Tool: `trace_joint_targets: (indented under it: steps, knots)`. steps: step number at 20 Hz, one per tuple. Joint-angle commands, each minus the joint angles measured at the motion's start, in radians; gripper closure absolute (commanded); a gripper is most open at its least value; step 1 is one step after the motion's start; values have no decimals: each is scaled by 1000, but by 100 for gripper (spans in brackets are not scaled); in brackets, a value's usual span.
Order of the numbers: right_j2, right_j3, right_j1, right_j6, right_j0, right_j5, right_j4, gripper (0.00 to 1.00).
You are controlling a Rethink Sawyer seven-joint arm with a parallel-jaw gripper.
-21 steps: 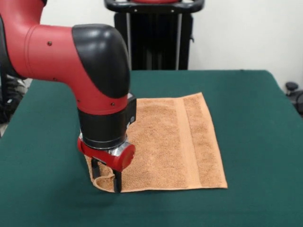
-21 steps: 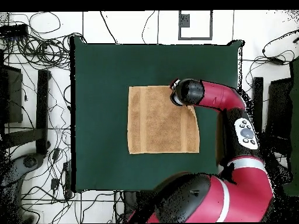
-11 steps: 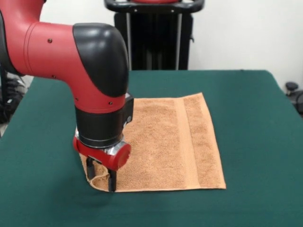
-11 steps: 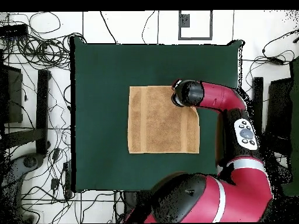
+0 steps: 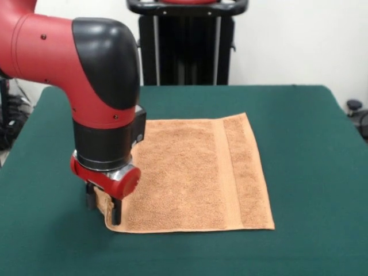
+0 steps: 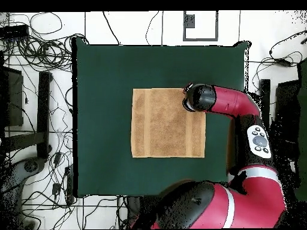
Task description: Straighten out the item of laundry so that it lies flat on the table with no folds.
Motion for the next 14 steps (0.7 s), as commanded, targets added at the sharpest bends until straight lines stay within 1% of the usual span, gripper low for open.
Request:
trace_joint_targets:
  steps: [1,14]
  knots:
    - [-3,115,-9,43,21,121,27,0]
    - [6,136,-33,7,14,130,29,0]
